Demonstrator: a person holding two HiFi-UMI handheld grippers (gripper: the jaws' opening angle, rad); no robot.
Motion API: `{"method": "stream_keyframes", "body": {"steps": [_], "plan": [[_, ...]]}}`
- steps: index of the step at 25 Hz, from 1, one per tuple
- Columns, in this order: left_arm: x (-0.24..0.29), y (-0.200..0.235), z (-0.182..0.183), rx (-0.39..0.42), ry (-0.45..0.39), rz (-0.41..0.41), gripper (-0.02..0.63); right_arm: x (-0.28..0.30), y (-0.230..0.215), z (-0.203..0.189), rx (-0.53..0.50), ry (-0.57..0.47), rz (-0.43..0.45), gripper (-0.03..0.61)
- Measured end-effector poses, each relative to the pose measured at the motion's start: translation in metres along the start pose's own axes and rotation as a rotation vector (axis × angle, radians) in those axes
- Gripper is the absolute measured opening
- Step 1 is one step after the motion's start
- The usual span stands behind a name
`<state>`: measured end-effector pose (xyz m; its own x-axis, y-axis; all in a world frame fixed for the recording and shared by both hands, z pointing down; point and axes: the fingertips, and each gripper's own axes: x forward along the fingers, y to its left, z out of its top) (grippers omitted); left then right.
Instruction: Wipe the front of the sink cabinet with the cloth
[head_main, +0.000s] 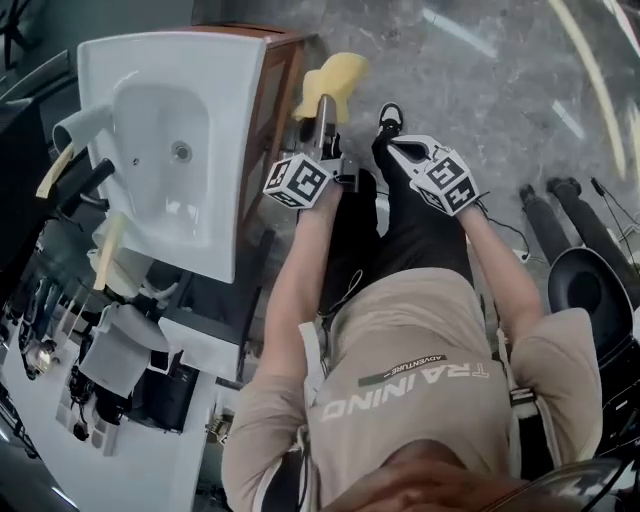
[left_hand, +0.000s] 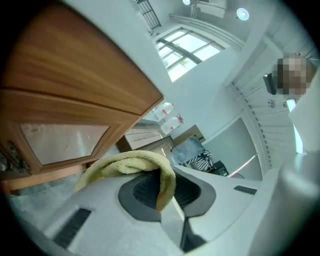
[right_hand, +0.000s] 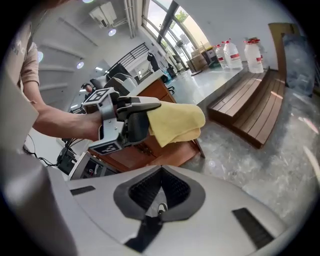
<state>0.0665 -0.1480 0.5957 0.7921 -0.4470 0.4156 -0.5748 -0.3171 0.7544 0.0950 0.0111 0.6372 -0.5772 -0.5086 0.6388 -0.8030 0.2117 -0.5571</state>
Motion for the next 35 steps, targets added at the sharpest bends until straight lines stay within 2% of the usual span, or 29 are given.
{"method": "stream_keyframes", "body": {"steps": [4,7,10,13,16,18,20,25,29,35], "plan": [[-0.061,-0.015,0.014,0.038,0.009,-0.04,0.043,-0.011,0.021,0.022,-0.056,-0.012,-0.019,0.011],[-0.104,-0.021,0.016,0.066,0.023,-0.036,0.043,-0.019,0.04,0.039,-0.107,-0.026,-0.035,0.012],[-0.144,-0.027,0.02,0.084,-0.003,-0.031,0.043,-0.025,0.063,0.065,-0.179,-0.049,-0.042,0.012],[-0.188,-0.033,0.02,0.116,-0.027,-0.017,0.043,-0.03,0.099,0.09,-0.257,-0.077,-0.034,0.012],[-0.23,-0.044,0.022,0.191,-0.046,0.003,0.043,-0.038,0.142,0.112,-0.343,-0.104,-0.017,0.012],[-0.259,-0.05,0.029,0.241,-0.078,0.025,0.043,-0.044,0.171,0.12,-0.42,-0.106,-0.013,0.012],[-0.287,-0.051,0.041,0.256,-0.133,0.041,0.043,-0.046,0.198,0.128,-0.494,-0.111,-0.014,0.011],[-0.352,-0.047,0.067,0.301,-0.258,0.104,0.043,-0.054,0.267,0.143,-0.592,-0.166,0.033,0.012],[-0.4,-0.035,0.08,0.24,-0.332,0.154,0.043,-0.056,0.319,0.153,-0.699,-0.188,0.062,0.012],[-0.465,-0.02,0.099,0.309,-0.422,0.249,0.043,-0.05,0.391,0.18,-0.773,-0.256,0.132,0.012]]}}
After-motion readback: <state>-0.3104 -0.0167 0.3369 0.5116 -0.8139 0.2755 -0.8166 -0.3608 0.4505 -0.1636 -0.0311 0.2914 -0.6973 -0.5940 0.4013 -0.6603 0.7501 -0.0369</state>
